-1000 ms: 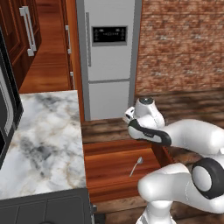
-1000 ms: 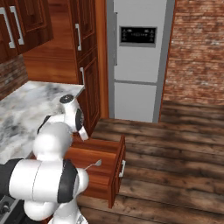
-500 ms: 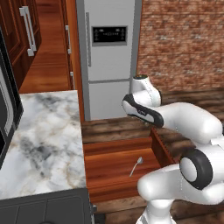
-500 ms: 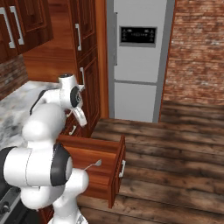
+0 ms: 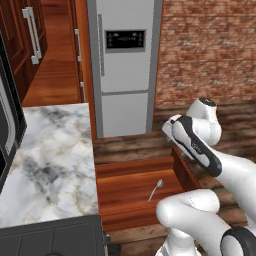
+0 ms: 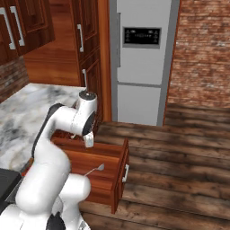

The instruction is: Organize the utensils by type. Pick up the wooden spoons from the counter and place them in the open cabinet. Then pick up the metallic utensils from the counter and place them in the open drawer.

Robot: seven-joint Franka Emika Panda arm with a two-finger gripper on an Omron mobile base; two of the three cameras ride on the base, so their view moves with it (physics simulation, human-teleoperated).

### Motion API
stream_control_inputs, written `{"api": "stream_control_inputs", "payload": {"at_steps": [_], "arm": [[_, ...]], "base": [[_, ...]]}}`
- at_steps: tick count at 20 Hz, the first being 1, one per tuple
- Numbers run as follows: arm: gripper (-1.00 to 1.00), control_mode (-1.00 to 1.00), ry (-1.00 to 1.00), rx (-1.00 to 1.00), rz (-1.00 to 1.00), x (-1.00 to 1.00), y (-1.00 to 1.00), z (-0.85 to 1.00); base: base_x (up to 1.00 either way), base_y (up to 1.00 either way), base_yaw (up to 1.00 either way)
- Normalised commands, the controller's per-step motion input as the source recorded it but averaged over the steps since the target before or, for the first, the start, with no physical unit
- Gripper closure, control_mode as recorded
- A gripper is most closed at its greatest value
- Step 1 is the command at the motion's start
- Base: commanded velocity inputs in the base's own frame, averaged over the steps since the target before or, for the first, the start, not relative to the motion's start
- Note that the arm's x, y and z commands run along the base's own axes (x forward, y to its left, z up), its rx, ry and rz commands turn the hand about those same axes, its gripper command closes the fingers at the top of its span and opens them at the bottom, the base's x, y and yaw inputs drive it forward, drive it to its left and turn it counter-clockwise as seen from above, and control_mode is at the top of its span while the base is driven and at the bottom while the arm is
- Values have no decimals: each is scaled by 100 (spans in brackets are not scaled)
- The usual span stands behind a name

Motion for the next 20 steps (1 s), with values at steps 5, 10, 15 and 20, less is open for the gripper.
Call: {"api": "stream_control_inputs", "payload": {"at_steps": [5,10,15,20], "arm": [[-100,-100,-19,8,-4,-82,-6,-1],[-100,-100,1,-17,-2,-16,3,16],[-100,-100,11,-20,-1,0,0,6],[-100,-100,7,-8,0,0,0,3]], "base": [[0,0,0],[0,0,0],[0,0,0],[0,0,0]]}}
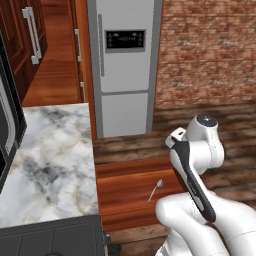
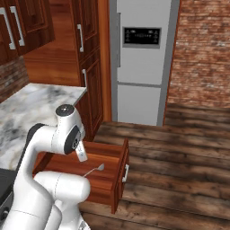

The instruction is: Organize the utensils by type. Pick up the wooden spoons from the counter and place them in the open cabinet. Then pick up the metallic utensils from the counter and place them in the open drawer.

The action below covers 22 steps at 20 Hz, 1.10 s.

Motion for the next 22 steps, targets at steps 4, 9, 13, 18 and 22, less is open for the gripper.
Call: {"api": "stream_control_inputs", "payload": {"at_steps": [4,9,13,18,22], "arm": [[-100,-100,0,0,-2,0,0,0],[-100,-100,0,0,-3,0,0,0],[-100,100,0,0,-1,0,0,0],[-100,100,0,0,0,0,0,0],[-100,100,0,0,0,0,0,0]], "base": [[0,0,0],[0,0,0],[0,0,0],[-21,-7,-7],[-32,-17,-14]]}}
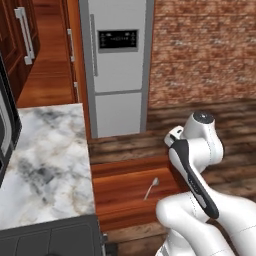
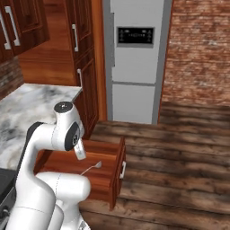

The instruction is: Organize the utensils by type. Pick up the wooden spoons from the counter and place them in the open cabinet. Then pick up the metallic utensils from the counter and place them in the open drawer.

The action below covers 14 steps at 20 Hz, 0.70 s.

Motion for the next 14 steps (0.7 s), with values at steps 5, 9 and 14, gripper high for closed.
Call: {"api": "stream_control_inputs", "payload": {"at_steps": [5,9,14], "arm": [[-100,100,0,0,0,0,0,0],[-100,100,0,0,0,0,0,0],[-100,100,0,0,0,0,0,0]], "base": [[-40,-23,-15],[-40,-27,-14],[-40,-34,-19]]}}
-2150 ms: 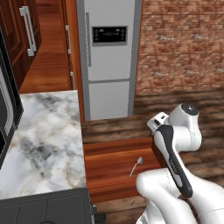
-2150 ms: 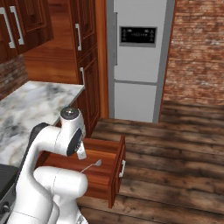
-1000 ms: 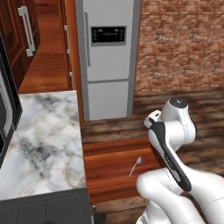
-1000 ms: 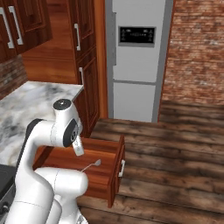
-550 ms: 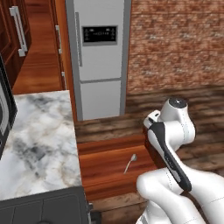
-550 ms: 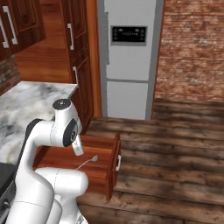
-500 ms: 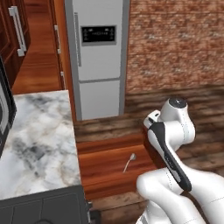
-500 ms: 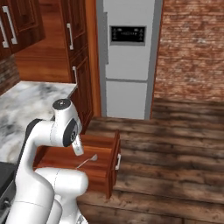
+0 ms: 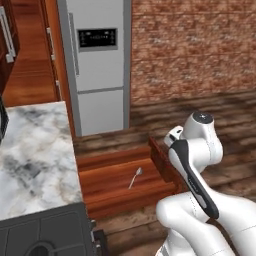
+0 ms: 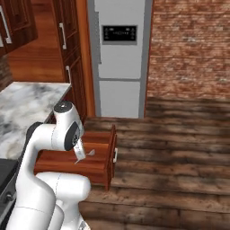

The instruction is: Organize the utensils by type. Pick up the wooden spoons from the counter and place them in the open cabinet. Then pick up the metallic utensils from the counter and place them in the open drawer.

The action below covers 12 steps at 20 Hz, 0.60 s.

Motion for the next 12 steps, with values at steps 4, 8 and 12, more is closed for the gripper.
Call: {"api": "stream_control_inputs", "payload": {"at_steps": [4,8,12], "arm": [[-100,100,0,0,0,0,0,0],[-100,100,0,0,0,0,0,0],[-100,100,0,0,0,0,0,0]], "base": [[-30,-48,-29],[-16,-62,-44],[-3,-78,-53]]}}
